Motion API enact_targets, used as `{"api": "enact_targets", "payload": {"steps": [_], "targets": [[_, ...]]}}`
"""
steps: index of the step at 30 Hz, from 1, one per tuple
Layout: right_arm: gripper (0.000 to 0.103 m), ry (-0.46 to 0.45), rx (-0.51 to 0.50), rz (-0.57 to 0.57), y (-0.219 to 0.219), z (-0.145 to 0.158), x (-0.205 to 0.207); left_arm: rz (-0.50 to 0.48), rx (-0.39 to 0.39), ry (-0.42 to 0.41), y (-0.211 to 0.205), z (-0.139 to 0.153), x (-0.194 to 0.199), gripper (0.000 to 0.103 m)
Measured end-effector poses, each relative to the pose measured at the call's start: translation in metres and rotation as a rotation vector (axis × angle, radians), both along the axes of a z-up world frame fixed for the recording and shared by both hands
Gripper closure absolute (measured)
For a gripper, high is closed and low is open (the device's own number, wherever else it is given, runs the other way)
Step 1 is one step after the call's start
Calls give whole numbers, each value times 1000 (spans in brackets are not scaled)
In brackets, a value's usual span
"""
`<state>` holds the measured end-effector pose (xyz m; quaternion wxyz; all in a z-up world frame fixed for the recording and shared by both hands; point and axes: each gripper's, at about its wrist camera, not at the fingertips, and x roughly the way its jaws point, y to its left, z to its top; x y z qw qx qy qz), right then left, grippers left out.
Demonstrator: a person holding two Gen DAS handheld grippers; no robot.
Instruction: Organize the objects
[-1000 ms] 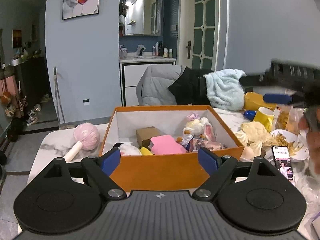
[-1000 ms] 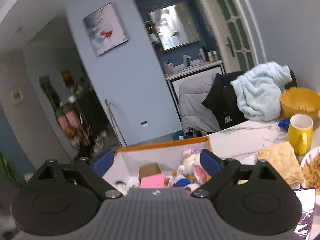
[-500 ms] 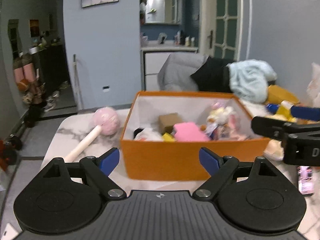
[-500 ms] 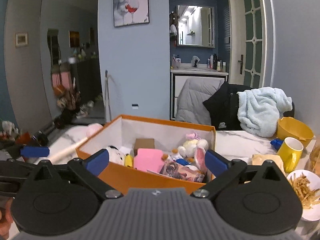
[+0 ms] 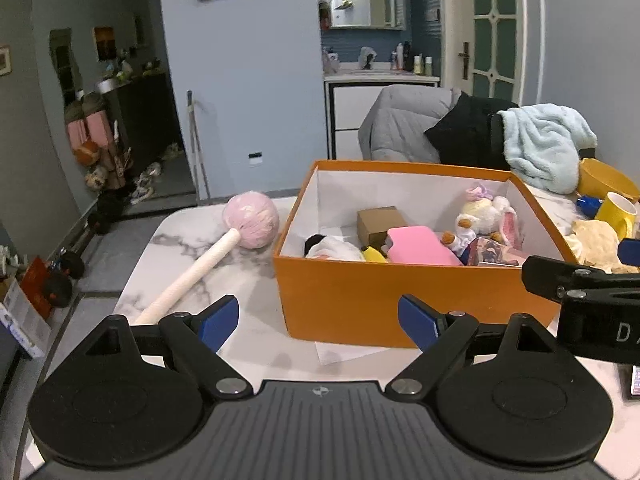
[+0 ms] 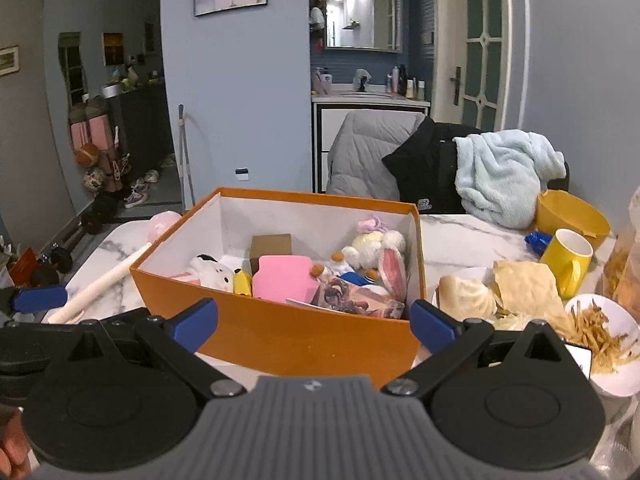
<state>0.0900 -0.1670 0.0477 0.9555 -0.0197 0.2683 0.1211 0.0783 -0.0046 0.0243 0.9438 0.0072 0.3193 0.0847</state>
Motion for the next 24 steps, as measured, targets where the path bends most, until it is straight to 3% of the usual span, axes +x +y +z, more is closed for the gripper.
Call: {"api": "enact_targets", "payload": {"steps": [6,24], "targets": [[1,2,8,-1,0,4,-2,7,-59,20,6,3,0,0],[1,21,10,-34,-1,5,-2,-54,-22,5,-8,6,-7,0]]}}
